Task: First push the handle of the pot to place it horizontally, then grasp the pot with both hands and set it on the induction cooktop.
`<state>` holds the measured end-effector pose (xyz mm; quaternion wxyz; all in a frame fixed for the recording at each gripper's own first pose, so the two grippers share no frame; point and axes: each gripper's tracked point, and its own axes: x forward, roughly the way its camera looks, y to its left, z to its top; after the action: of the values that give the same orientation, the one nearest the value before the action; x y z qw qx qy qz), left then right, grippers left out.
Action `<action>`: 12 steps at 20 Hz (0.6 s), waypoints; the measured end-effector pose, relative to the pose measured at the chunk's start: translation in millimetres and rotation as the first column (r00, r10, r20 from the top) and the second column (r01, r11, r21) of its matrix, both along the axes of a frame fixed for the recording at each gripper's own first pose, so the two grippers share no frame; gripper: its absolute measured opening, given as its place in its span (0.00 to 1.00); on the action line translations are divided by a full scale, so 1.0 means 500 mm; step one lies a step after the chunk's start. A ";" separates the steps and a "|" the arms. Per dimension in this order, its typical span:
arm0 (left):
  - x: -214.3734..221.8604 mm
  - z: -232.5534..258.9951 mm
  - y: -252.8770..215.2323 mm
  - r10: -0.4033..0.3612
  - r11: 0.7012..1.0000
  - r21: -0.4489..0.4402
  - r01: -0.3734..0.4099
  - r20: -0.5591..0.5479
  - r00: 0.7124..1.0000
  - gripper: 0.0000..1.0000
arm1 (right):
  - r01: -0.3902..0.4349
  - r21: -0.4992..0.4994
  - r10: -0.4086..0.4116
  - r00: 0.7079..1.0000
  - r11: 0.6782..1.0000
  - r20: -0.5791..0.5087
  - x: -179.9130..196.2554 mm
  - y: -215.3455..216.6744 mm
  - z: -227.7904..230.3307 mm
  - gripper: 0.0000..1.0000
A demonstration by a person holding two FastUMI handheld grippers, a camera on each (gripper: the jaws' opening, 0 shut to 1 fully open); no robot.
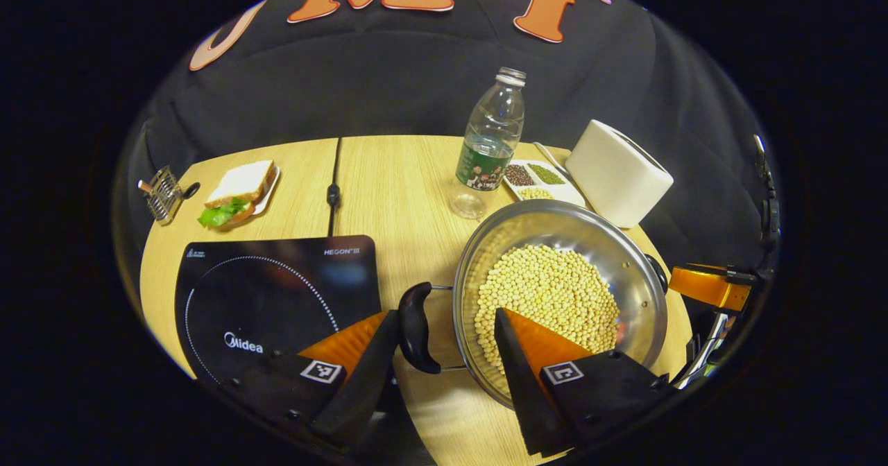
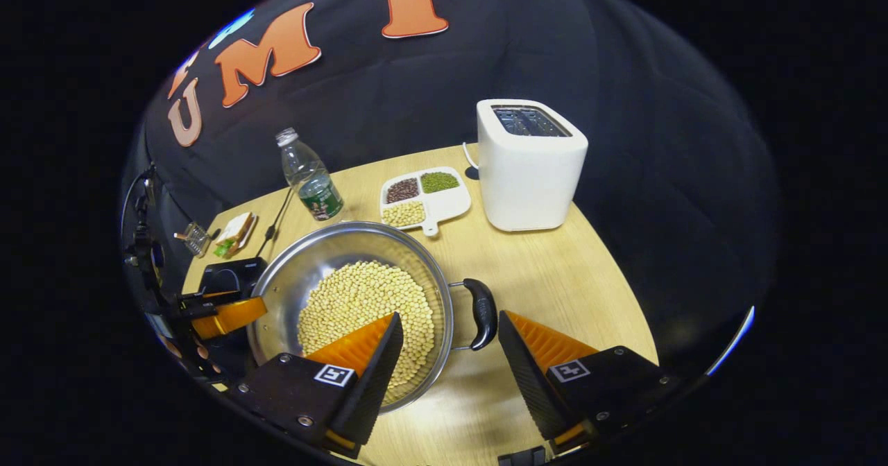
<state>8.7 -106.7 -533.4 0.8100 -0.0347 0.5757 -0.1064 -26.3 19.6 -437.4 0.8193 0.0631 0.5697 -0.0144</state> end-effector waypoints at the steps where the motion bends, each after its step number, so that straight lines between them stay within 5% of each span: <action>1: 0.001 -0.006 -0.005 -0.001 1.000 -0.004 0.001 0.001 1.000 0.90 | 0.006 -0.004 -0.006 1.000 1.000 -0.003 0.000 -0.001 -0.007 0.87; 12: 0.024 -0.097 -0.017 0.018 0.998 0.056 -0.020 0.023 1.000 0.89 | 0.016 -0.132 -0.023 0.999 0.991 -0.048 -0.011 -0.037 -0.086 0.88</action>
<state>20.9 -115.0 -582.0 0.8181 -0.0161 0.5689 -0.0827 -31.8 1.0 -480.4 0.8071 0.0142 0.5871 -0.0615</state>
